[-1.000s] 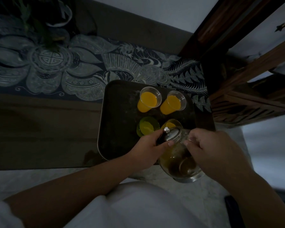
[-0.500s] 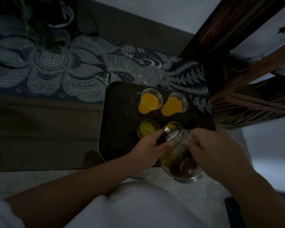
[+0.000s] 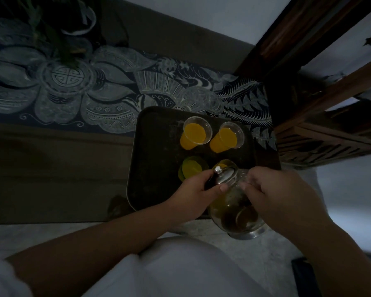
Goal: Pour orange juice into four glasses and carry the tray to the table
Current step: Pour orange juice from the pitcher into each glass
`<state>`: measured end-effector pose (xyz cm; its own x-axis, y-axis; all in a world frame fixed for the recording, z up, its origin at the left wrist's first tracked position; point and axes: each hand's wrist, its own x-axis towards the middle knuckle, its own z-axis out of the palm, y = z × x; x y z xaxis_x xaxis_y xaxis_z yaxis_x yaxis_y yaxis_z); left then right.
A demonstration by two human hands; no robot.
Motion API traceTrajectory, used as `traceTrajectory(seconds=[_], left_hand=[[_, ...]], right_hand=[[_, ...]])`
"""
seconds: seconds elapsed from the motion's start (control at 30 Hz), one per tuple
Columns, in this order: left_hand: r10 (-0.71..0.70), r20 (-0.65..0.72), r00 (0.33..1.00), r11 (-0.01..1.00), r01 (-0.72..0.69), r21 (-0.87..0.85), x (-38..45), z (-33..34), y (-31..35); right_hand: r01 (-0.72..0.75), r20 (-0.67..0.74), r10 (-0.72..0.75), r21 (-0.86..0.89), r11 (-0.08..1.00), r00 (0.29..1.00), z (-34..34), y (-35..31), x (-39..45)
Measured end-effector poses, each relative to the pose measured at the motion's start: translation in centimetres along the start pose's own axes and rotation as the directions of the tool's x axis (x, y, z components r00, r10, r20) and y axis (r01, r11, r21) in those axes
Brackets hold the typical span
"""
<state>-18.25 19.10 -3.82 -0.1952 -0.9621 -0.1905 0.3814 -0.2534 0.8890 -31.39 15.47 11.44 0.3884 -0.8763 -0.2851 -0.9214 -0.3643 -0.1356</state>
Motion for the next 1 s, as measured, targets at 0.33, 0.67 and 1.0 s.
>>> traceTrajectory(seconds=[0.33,0.67,1.0], left_hand=[[-0.012,-0.013,1.000,0.999,0.013,0.042,-0.03,-0.44,0.19],[-0.034,-0.018,0.999,0.998,0.035,0.059,-0.13,-0.55,-0.04],[-0.047,-0.021,0.999,0.995,0.049,0.092,-0.38,-0.41,-0.25]], right_hand=[[0.006,0.015,-0.006,-0.017,1.000,1.000,-0.26,-0.19,0.27],[-0.007,0.007,0.007,-0.017,1.000,1.000,-0.19,-0.43,0.03],[-0.003,-0.019,0.003,-0.019,1.000,1.000,0.14,-0.16,-0.50]])
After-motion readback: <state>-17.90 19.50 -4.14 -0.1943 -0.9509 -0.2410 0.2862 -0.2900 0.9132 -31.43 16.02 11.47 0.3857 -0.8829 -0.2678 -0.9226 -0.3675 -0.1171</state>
